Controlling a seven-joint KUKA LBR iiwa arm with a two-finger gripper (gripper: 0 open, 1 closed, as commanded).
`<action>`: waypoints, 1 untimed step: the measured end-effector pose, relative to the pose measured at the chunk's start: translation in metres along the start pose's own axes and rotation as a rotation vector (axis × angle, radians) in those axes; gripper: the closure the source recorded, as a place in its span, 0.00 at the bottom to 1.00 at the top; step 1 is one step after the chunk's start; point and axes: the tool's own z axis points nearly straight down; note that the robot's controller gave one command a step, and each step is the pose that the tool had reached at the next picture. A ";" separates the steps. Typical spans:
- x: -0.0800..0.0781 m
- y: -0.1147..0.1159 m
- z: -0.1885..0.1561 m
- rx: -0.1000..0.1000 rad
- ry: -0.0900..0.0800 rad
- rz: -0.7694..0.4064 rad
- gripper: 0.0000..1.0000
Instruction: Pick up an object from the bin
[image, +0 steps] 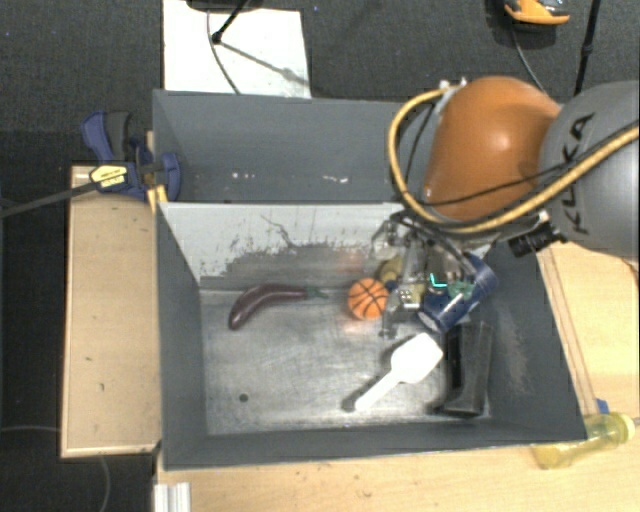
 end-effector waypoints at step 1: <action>-0.001 0.000 -0.005 -0.001 -0.009 0.002 0.00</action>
Offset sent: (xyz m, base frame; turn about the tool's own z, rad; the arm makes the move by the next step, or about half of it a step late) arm 0.0304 -0.0396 -0.1700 0.2341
